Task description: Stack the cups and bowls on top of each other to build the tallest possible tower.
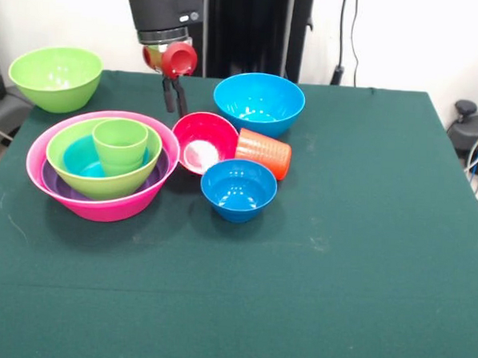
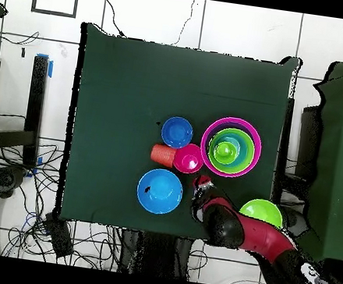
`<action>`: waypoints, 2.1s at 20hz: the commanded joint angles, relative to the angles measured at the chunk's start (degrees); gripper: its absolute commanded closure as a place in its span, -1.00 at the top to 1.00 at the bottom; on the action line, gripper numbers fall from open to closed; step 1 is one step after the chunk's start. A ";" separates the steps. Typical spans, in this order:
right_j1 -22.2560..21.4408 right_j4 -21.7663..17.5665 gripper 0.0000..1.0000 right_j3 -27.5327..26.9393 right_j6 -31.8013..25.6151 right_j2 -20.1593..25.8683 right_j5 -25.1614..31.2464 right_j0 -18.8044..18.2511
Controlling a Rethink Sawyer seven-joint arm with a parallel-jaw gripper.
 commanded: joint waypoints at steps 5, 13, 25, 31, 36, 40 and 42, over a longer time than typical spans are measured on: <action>0.20 4.20 1.00 -0.10 1.49 6.42 5.79 3.30; -2.82 7.50 1.00 2.13 3.39 1.86 7.17 6.96; -10.69 11.27 1.00 7.07 1.28 0.33 13.09 6.92; -9.60 10.81 1.00 6.83 1.23 1.97 11.91 6.08; -10.92 11.80 1.00 7.68 1.75 3.04 12.76 6.00; -7.51 11.28 1.00 6.36 2.67 3.83 8.59 6.85; -6.64 11.15 1.00 6.15 3.08 4.15 7.00 7.32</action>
